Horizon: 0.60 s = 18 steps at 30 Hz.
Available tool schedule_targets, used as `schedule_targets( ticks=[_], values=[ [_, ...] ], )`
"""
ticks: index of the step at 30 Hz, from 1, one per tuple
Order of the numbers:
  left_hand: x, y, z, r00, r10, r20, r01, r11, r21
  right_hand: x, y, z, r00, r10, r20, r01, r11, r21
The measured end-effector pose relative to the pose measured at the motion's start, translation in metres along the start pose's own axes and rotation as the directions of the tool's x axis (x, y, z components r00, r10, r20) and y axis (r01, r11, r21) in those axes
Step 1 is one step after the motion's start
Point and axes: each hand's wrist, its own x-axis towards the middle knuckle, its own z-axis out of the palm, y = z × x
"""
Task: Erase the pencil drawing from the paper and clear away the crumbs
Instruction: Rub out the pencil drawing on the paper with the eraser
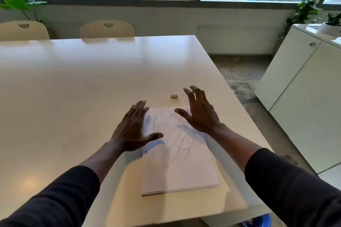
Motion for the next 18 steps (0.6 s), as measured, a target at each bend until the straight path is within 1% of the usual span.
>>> schedule_targets(
  ticks=[2, 6, 8, 14, 18],
  values=[
    [-0.003, -0.002, 0.001, 0.999, -0.013, 0.04, 0.014, 1.0, -0.016, -0.003, 0.002, 0.005, 1.0, 0.021, 0.015, -0.021, 1.0, 0.017],
    [-0.009, -0.01, 0.002, 0.993, -0.046, 0.106, 0.053, 0.996, -0.068, -0.015, 0.007, 0.018, 0.995, 0.018, 0.094, -0.015, 0.999, -0.03],
    [-0.01, -0.015, 0.002, 0.991, -0.028, 0.129, 0.037, 0.997, -0.071, -0.018, 0.008, 0.021, 0.993, 0.011, 0.121, -0.007, 0.999, -0.039],
    [-0.012, -0.022, 0.008, 0.989, 0.02, 0.146, -0.011, 0.998, -0.06, -0.023, 0.013, 0.031, 0.997, -0.011, 0.083, 0.015, 0.999, -0.048],
    [-0.011, -0.024, 0.01, 0.989, 0.03, 0.145, -0.028, 0.999, -0.02, -0.017, 0.014, 0.03, 0.992, -0.037, 0.118, 0.047, 0.996, -0.082]
  ],
)
